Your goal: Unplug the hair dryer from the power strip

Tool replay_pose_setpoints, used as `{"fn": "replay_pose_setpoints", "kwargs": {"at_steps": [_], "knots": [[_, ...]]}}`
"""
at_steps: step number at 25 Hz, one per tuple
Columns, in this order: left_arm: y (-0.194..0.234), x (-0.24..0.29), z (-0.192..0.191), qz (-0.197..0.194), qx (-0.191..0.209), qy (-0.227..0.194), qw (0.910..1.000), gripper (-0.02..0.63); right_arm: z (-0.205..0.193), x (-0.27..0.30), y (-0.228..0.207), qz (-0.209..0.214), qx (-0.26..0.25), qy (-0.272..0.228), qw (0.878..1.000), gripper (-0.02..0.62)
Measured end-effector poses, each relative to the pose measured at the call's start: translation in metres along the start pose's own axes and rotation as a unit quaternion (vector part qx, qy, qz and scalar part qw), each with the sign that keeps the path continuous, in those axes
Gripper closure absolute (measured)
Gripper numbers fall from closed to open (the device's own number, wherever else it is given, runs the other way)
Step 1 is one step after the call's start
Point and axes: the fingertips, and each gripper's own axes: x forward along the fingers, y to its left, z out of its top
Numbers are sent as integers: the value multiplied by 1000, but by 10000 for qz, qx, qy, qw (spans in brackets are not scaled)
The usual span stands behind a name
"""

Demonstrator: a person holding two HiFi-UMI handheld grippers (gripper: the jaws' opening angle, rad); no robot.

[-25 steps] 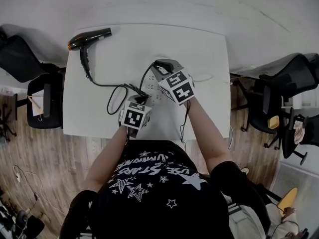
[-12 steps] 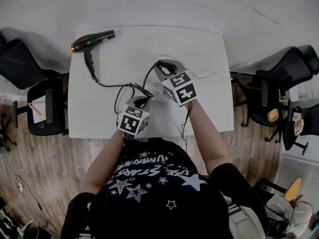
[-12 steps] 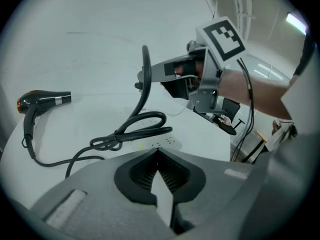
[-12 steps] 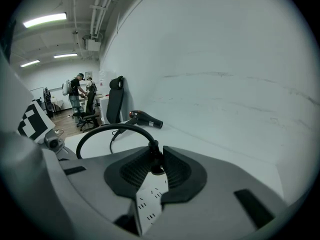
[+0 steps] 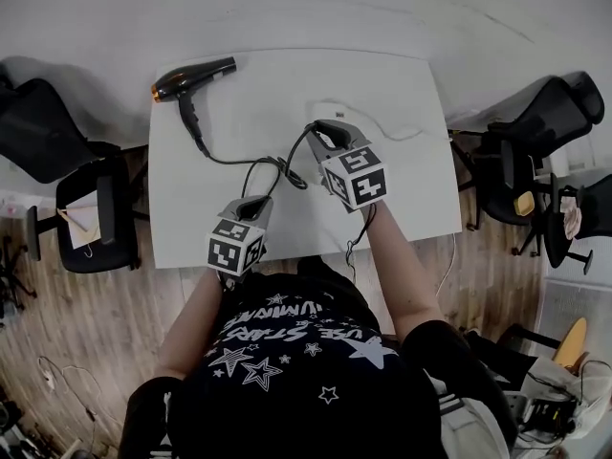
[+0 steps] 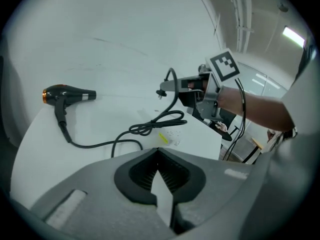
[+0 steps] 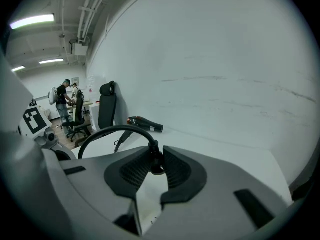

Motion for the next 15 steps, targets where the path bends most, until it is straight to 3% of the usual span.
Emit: {"fn": "replay_pose_setpoints", "kwargs": {"at_steps": [6,15], "knots": [[45,-54,3,-11,-212,-438,9988,598,5,-7,34,-428,196,-53,9989,515],[75,-113,-4,-631,224,-537,9963,598,6,-47,87,-1483,688,-383,9858,515]]}}
